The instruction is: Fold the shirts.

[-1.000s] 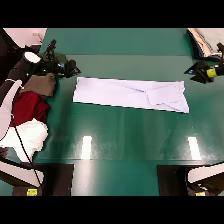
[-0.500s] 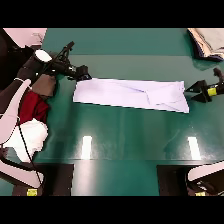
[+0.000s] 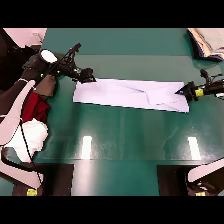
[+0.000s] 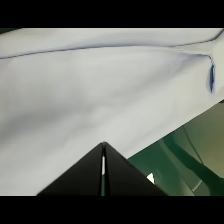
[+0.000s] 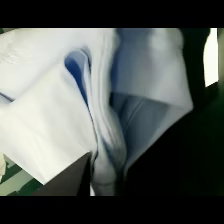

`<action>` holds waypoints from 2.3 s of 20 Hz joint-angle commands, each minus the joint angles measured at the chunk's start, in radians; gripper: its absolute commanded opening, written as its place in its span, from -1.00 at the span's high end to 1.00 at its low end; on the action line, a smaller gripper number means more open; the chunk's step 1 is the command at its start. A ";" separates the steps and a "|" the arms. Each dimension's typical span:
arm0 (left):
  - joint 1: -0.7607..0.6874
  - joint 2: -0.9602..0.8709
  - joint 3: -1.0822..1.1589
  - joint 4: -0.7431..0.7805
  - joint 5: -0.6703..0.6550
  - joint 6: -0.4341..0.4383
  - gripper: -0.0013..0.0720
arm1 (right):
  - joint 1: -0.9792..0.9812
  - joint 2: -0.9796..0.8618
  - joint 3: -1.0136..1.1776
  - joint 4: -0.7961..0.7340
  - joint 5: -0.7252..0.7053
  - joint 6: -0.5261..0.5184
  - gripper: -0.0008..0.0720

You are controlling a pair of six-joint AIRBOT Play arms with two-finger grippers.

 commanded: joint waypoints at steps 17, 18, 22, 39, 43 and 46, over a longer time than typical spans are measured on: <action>-0.283 -0.360 0.348 0.045 0.157 -0.082 0.90 | 0.429 0.126 0.616 0.053 0.197 0.281 0.93; -0.290 -0.388 0.367 0.043 0.142 -0.092 0.90 | 0.453 0.128 0.608 0.053 0.188 0.284 0.93; -0.290 -0.430 0.375 0.053 0.090 -0.105 0.90 | 0.538 0.145 0.547 0.053 0.118 0.283 0.93; -0.083 -0.225 0.393 0.159 -0.016 -0.093 0.90 | 0.717 0.144 0.562 0.053 -0.108 0.233 0.93; 0.056 -0.088 0.396 0.205 -0.040 -0.069 0.90 | 0.779 0.116 0.541 0.053 -0.182 0.162 0.92; 0.147 -0.002 0.397 0.211 -0.063 -0.070 0.90 | 0.852 0.019 0.608 0.054 -0.217 0.156 0.92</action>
